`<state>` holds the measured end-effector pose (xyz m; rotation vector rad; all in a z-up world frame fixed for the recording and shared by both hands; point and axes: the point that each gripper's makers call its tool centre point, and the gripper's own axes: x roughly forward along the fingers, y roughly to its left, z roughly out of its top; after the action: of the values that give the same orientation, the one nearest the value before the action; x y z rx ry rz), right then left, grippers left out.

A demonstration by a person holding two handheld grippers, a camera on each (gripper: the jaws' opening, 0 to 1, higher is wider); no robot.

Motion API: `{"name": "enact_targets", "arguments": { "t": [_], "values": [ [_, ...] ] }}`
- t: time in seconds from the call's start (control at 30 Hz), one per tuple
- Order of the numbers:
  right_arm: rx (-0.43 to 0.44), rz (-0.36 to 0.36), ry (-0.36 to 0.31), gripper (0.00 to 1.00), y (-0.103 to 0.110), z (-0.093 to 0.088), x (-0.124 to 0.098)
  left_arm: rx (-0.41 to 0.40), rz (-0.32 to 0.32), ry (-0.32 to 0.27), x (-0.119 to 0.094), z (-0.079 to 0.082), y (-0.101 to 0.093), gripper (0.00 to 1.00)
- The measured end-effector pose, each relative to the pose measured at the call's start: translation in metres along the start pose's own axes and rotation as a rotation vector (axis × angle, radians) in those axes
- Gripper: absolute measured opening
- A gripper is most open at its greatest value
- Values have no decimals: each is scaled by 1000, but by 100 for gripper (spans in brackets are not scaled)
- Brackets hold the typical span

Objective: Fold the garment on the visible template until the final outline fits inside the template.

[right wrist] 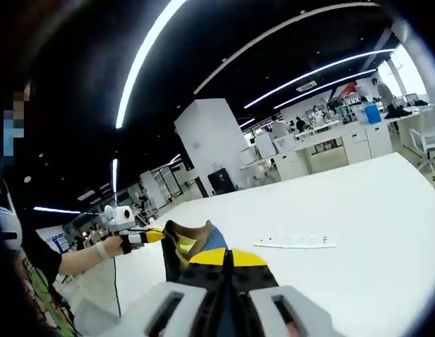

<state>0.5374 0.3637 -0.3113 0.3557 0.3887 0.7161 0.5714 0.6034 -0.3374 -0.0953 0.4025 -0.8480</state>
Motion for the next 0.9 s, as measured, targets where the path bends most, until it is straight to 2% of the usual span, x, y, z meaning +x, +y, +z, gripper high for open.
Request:
{"name": "enact_targets", "arguments": {
  "t": [0.1, 0.23, 0.33, 0.43, 0.67, 0.73, 0.77, 0.83, 0.9],
  "values": [
    [4, -17, 49, 0, -26, -16, 23, -28, 18, 74, 22, -26, 21, 0],
    [42, -54, 103, 0, -64, -38, 54, -63, 29, 136, 52, -54, 44, 0],
    [58, -76, 125, 0, -84, -47, 69, -81, 37, 153, 68, -66, 56, 0],
    [60, -98, 158, 0, -101, -58, 81, -113, 74, 175, 81, -81, 72, 0],
    [68, -157, 248, 0, -142, -89, 103, -172, 111, 221, 103, -108, 92, 0],
    [77, -172, 244, 0, -148, -92, 106, -182, 115, 232, 108, -113, 94, 0],
    [134, -189, 241, 0, -153, -96, 108, -182, 118, 239, 111, -117, 96, 0],
    [93, -198, 255, 0, -158, -100, 113, -218, 125, 261, 113, -124, 95, 0],
    [83, -201, 268, 0, -159, -105, 116, -203, 124, 268, 116, -127, 95, 0]
  ]
}}
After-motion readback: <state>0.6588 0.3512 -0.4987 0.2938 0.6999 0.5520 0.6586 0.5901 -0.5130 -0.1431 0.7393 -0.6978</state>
